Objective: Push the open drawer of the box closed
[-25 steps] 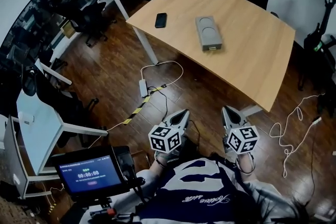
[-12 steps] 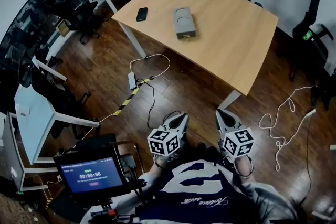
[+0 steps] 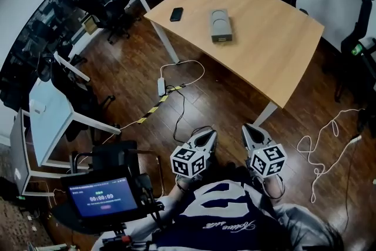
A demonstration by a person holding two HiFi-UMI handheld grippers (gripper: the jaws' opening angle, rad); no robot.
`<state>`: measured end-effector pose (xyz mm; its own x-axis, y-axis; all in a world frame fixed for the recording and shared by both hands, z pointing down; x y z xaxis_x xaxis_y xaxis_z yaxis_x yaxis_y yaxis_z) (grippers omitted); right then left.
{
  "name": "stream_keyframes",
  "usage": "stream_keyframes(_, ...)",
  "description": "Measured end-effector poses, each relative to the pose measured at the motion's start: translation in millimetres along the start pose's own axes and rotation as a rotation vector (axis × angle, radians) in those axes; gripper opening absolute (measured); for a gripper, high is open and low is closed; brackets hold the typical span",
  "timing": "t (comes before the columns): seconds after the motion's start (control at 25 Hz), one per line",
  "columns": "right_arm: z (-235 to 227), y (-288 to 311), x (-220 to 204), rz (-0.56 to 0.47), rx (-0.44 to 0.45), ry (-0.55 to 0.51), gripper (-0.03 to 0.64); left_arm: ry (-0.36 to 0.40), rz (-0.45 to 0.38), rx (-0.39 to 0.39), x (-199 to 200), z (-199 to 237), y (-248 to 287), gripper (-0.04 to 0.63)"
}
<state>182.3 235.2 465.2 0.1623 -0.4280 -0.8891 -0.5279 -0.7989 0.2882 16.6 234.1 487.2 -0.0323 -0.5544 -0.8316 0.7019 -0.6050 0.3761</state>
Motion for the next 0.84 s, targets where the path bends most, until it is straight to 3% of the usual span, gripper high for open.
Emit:
stream_keyframes(0.28, 3.3, 19.0, -4.1, 0.02, 0.045, -0.023, -0.005, -0.007, -0.017, 0.044, 2.0, 16.4, -3.5, -0.002)
stream_keyframes(0.84, 8.4, 11.5, -9.5, 0.036, 0.042, -0.015, -0.005, -0.019, -0.003, 0.037, -5.2, 10.7, -7.2, -0.002)
Point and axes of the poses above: the fingertips, and each gripper's own axes: y forward along the fingers, z to its left, x out of its top, the point moved 5 cm from there along -y, backward along the fingers, and after that the axes turned 1 degree about -x, right-handed, at the moved point
